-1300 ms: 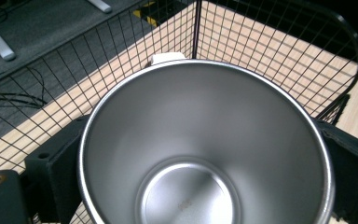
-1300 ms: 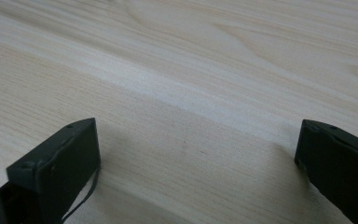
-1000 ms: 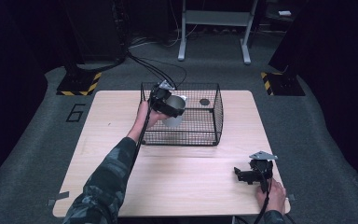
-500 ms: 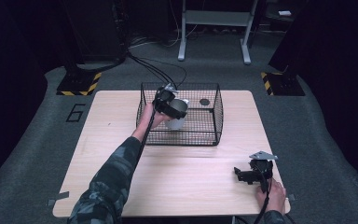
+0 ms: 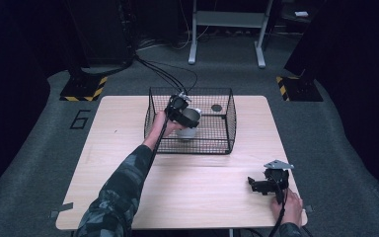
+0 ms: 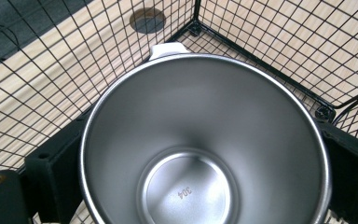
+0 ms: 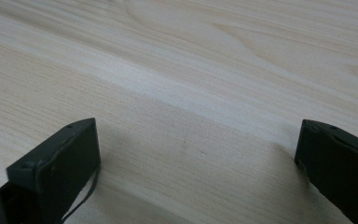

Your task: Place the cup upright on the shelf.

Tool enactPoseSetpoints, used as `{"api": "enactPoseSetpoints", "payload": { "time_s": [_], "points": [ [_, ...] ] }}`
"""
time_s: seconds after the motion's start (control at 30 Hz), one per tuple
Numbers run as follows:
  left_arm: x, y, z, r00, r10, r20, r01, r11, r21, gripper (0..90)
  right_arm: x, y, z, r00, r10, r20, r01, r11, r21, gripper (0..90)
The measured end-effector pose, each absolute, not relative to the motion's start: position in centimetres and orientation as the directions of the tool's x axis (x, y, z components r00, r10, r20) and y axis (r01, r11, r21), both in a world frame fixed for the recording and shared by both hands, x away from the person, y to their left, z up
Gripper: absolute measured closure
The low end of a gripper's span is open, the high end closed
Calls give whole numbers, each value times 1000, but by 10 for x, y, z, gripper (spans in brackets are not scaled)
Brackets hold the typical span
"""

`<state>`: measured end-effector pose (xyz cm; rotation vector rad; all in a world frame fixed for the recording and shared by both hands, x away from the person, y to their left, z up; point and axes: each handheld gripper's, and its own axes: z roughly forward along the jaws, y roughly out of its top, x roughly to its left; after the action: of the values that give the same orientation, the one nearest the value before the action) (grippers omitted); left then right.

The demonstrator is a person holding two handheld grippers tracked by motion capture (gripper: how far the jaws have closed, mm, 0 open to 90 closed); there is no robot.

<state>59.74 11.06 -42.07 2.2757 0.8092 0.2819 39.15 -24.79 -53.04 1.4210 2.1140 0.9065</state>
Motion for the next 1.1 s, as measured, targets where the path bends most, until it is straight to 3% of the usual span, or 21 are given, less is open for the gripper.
{"api": "enactPoseSetpoints", "payload": {
  "time_s": [0.73,1.1],
  "points": [
    [597,112,-428,783,622,-16,500,-614,611,59,391,-248,-530,-386,922,1,640,268,720,0],
    [594,120,-426,783,620,-47,502,-585,637,41,391,-248,-530,-385,923,1,640,267,720,0]
  ]
}}
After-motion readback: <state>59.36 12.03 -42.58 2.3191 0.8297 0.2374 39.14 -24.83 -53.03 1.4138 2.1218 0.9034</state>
